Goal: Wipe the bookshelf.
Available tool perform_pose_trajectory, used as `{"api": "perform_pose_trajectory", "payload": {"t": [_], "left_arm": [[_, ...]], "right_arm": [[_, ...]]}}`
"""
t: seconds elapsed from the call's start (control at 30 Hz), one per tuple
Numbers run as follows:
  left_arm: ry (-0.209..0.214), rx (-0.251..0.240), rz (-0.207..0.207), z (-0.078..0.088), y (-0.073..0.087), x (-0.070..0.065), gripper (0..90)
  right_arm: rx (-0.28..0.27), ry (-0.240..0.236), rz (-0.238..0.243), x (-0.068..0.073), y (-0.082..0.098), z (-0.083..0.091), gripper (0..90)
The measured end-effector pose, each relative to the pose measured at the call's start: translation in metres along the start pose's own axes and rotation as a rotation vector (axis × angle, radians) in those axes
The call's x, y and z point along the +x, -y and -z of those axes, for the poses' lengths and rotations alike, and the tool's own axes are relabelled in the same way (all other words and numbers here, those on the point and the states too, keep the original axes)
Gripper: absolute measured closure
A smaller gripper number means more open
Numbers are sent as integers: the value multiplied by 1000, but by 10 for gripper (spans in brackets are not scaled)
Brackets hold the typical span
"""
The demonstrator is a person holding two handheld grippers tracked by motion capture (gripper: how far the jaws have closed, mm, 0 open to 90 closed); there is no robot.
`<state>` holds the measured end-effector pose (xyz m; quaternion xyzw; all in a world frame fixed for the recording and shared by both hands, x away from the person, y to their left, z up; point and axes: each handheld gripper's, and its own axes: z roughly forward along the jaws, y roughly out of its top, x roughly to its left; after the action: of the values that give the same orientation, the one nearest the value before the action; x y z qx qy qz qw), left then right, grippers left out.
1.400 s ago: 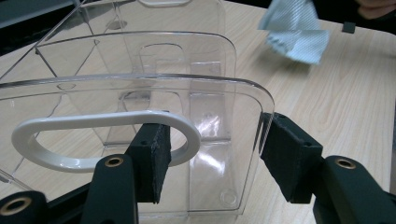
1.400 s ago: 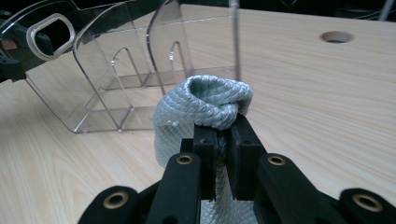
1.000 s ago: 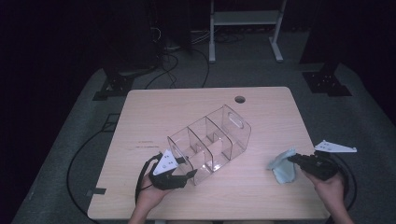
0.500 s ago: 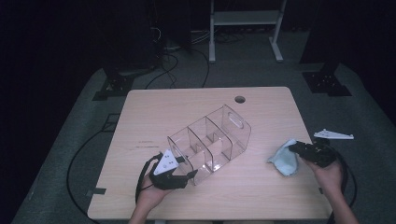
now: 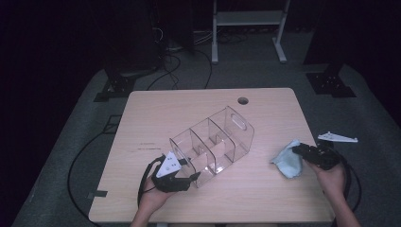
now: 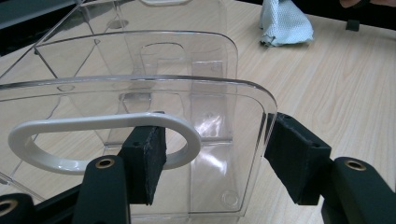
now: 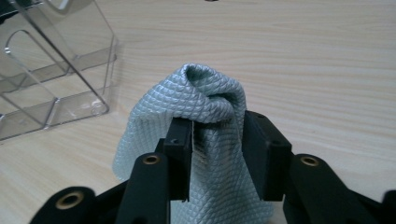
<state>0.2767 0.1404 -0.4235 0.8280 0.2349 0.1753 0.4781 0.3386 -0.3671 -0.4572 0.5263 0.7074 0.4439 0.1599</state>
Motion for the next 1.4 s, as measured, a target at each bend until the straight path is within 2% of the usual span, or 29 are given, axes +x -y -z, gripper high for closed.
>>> {"api": "perform_pose_trajectory", "payload": {"t": [0.2, 0.4, 0.73, 0.9, 1.13, 1.4], "left_arm": [[3, 2, 0, 0, 0, 0, 393], [8, 2, 0, 0, 0, 0, 389], [-5, -2, 5, 1, 0, 2, 386], [0, -4, 6, 1, 0, 2, 401], [-27, -6, 19, 4, 2, 6, 386], [-36, -1, 12, 5, 1, 6, 386]], "right_arm": [[-3, 20, -27, -4, -4, -7, 601], [7, 15, -50, -6, -6, -19, 570], [-17, 12, -37, -3, -13, -16, 553], [-28, 6, -19, 4, -14, -17, 553], [-40, 4, -11, 8, -15, -16, 554], [4, 10, -8, 7, -13, -31, 604]]}}
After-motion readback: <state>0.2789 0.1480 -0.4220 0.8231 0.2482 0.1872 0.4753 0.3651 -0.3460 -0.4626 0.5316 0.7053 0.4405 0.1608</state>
